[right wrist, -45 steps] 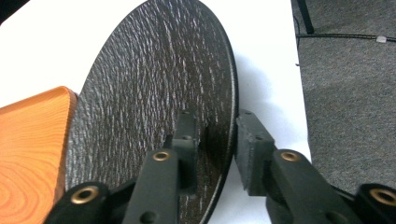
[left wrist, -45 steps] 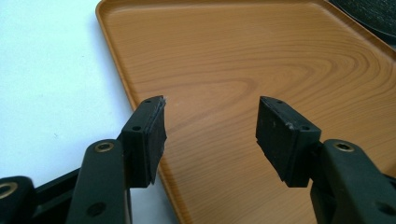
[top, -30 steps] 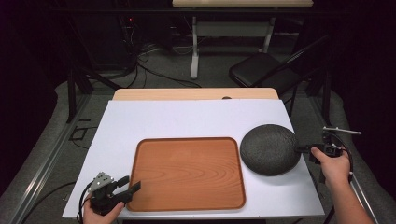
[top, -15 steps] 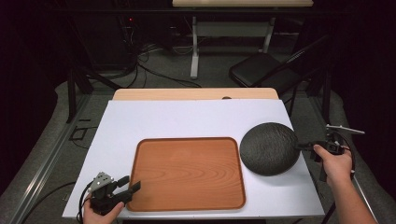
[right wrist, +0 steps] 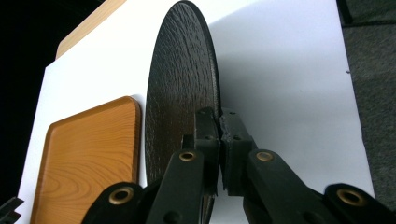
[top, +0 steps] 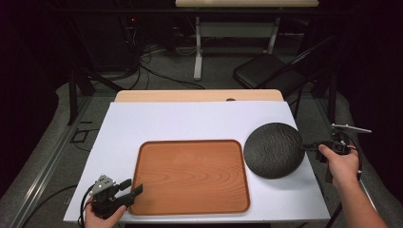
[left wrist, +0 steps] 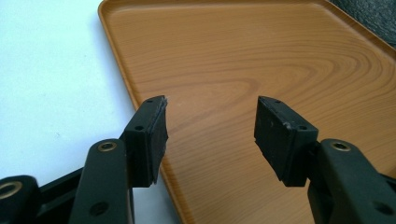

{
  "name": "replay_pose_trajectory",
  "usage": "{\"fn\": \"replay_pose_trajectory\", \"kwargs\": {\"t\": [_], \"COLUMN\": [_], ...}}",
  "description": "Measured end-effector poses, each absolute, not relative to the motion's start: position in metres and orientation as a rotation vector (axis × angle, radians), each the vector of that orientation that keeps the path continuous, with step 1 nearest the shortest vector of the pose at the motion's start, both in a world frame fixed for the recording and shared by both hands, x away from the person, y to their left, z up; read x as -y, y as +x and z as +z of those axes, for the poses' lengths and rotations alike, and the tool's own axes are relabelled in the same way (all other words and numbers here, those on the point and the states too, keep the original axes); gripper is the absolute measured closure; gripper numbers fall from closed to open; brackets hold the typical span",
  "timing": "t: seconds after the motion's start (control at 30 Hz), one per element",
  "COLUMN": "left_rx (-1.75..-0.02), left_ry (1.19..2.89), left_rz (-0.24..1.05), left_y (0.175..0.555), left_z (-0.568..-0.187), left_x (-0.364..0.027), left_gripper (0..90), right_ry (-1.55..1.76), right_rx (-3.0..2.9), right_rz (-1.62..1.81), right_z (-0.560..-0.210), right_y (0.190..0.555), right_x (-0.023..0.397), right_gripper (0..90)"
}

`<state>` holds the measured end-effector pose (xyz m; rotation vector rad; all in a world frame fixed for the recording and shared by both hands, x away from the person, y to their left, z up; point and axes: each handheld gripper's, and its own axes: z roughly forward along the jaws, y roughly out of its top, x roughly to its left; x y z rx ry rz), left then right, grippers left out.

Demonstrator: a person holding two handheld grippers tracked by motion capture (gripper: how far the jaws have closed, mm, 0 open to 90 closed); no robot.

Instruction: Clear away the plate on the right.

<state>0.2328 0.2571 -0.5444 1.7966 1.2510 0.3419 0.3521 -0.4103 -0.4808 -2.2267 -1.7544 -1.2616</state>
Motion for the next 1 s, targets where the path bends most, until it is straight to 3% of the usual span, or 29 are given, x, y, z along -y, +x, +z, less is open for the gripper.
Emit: {"fn": "replay_pose_trajectory", "kwargs": {"t": [1.0], "left_rx": [-1.248], "left_ry": [1.801], "left_rz": [0.343], "left_y": [0.233], "left_z": [-0.544], "left_x": [-0.258], "left_gripper": [44.5], "right_ry": [-2.274], "right_rx": [1.791], "right_rz": [-1.174], "right_z": [-0.447], "right_y": [0.369], "right_x": [0.392], "right_gripper": [87.4]}}
